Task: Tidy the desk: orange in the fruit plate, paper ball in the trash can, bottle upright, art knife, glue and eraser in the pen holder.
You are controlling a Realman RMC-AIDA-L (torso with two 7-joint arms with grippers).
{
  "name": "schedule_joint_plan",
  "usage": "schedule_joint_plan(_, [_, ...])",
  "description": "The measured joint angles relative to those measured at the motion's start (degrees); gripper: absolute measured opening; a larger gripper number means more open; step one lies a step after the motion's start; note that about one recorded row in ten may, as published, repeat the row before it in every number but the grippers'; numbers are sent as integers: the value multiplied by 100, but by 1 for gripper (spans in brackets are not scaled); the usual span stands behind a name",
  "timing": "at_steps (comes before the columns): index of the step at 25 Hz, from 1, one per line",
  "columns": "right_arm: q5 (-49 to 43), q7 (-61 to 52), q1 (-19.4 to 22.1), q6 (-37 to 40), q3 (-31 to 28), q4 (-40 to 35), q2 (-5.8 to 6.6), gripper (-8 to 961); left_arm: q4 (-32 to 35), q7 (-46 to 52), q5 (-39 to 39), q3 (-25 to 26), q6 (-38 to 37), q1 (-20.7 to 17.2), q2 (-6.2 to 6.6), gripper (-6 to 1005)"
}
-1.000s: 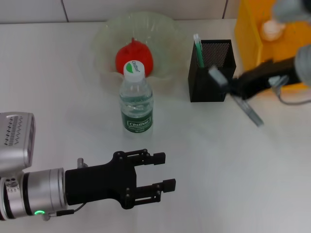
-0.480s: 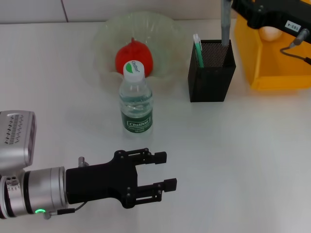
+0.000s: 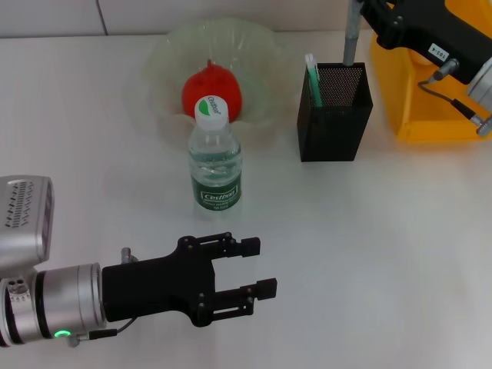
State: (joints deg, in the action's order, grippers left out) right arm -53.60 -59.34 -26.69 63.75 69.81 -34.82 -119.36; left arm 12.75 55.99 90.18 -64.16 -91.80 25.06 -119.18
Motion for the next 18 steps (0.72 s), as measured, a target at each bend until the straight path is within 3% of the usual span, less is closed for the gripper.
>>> schedule_joint_plan(5, [17,-27,-2,16,-6,19,1,173,0,-15,-30,0,3,7,0,663])
schedule_joint_plan(10, [24,-61,27,41,-9,22,1,372,0,-17,-71,0,0,3,0,663])
schedule_joint_plan(13, [24,-148,71,169,-11,-14,2,416,0,-18,-71,0,-7,2,0,663])
schedule_joint_plan(18, [-718,-1032,554,1098,-74,-658,165,490,1,-18,-73,1,-54,-21,7,663])
